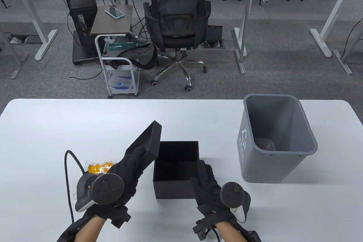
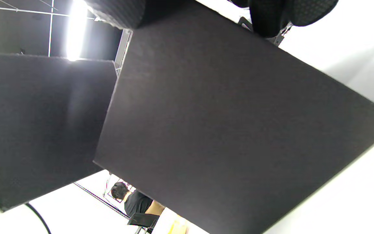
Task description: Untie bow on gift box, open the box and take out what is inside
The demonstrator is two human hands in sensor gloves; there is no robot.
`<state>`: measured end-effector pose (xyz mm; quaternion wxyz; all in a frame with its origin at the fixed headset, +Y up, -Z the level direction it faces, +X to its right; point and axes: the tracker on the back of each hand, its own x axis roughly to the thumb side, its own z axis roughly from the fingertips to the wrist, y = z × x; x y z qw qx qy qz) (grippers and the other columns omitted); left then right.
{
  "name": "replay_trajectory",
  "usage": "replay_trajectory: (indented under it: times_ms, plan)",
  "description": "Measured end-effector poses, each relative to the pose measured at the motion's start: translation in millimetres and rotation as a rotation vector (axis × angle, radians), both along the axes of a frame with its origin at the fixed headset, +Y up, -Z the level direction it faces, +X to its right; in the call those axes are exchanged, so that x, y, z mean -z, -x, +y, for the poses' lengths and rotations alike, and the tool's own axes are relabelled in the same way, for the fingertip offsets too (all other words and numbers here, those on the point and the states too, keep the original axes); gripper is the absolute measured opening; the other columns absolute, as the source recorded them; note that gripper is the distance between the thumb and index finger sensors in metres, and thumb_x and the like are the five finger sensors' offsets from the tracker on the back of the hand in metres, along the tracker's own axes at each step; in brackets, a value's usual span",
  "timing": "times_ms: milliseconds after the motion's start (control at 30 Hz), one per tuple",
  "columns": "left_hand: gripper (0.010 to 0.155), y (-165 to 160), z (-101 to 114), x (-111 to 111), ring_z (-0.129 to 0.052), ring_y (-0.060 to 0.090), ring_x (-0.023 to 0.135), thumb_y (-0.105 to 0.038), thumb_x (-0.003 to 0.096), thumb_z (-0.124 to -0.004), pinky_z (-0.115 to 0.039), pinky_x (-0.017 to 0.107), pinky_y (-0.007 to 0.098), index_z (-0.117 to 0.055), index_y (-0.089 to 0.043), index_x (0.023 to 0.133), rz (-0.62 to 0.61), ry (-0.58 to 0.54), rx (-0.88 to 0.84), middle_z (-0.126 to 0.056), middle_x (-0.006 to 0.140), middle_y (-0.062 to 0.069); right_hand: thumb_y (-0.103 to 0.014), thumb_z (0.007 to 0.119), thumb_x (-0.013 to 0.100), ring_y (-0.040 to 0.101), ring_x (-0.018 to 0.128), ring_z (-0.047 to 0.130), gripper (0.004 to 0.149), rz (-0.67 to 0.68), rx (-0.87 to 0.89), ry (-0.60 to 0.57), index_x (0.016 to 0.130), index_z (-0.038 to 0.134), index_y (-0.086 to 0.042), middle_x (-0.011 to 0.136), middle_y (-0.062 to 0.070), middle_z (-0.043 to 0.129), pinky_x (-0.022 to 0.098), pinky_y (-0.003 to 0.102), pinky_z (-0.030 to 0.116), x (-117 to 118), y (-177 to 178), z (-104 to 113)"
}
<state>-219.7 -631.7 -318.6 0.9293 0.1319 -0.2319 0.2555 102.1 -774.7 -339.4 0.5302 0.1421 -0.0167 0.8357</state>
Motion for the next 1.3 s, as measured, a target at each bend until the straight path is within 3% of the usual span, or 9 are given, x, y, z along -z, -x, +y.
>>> replay_trajectory:
  times_ms: [233,467,733,933,1133,1200,1300]
  plan:
    - [0.063,17.6,-19.4,17.2,-0.092,0.038,0.087,-0.018,0.0566,-0.069,-0.078,0.068,0.05,-0.047,-0.01,0.114,-0.135,0.096,-0.507,-0.079,0.097,0.011,-0.049,0.055,0.064,0.055,0.092,0.058,0.067,0.005,0.003,0.003,0.12,0.027,-0.023,0.113,0.035,0.028,0.067,0.063,0.057,0.9,0.0,-1.4]
    - [0.063,33.0,-16.6,15.5,-0.094,0.036,0.085,-0.019,0.0573,-0.068,-0.079,0.066,0.049,-0.045,-0.009,0.115,-0.134,0.024,-0.676,-0.078,0.097,0.012,-0.049,0.055,0.064,0.055,0.092,0.058,0.067,0.005,0.004,0.003,0.119,0.027,-0.023,0.113,0.035,0.028,0.067,0.063,0.057,1.2,0.2,-2.0]
    - [0.066,29.0,-17.1,15.6,-0.093,0.035,0.086,-0.019,0.0594,-0.065,-0.079,0.067,0.048,-0.034,-0.011,0.117,-0.328,0.211,-1.022,-0.074,0.101,0.013,-0.049,0.055,0.064,0.055,0.092,0.058,0.067,0.007,0.008,0.006,0.119,0.026,-0.023,0.113,0.035,0.028,0.067,0.063,0.057,1.6,0.0,-3.1]
    - [0.069,11.1,-48.9,23.5,-0.091,0.036,0.087,-0.018,0.0608,-0.063,-0.078,0.068,0.048,-0.026,-0.021,0.119,-0.47,0.522,-1.393,-0.071,0.102,0.014,-0.048,0.055,0.064,0.056,0.092,0.058,0.068,0.014,0.013,0.008,0.119,0.026,-0.022,0.113,0.035,0.028,0.067,0.063,0.057,2.1,0.0,-3.9]
    - [0.069,3.4,-99.9,46.5,-0.087,0.04,0.09,-0.015,0.062,-0.061,-0.076,0.069,0.051,-0.026,-0.034,0.119,-0.435,0.654,-1.525,-0.068,0.103,0.017,-0.047,0.055,0.064,0.056,0.093,0.057,0.067,0.019,0.024,0.013,0.119,0.026,-0.022,0.113,0.035,0.027,0.067,0.063,0.056,2.3,-1.4,-4.1]
    - [0.071,1.6,-110.5,52.8,-0.086,0.041,0.091,-0.014,0.0634,-0.059,-0.075,0.07,0.052,-0.02,-0.039,0.117,-0.472,0.687,-1.56,-0.066,0.104,0.019,-0.046,0.056,0.064,0.056,0.093,0.056,0.067,0.021,0.031,0.013,0.119,0.027,-0.022,0.113,0.035,0.027,0.068,0.063,0.056,2.1,-1.9,-3.3]
    - [0.067,-3.1,-122.0,59.7,-0.087,0.04,0.089,-0.013,0.0632,-0.057,-0.076,0.069,0.051,-0.026,-0.038,0.117,-0.496,0.734,-1.616,-0.064,0.104,0.022,-0.045,0.058,0.064,0.056,0.094,0.054,0.066,0.032,0.053,0.008,0.119,0.029,-0.022,0.113,0.034,0.026,0.069,0.064,0.054,2.8,-3.3,-2.6]
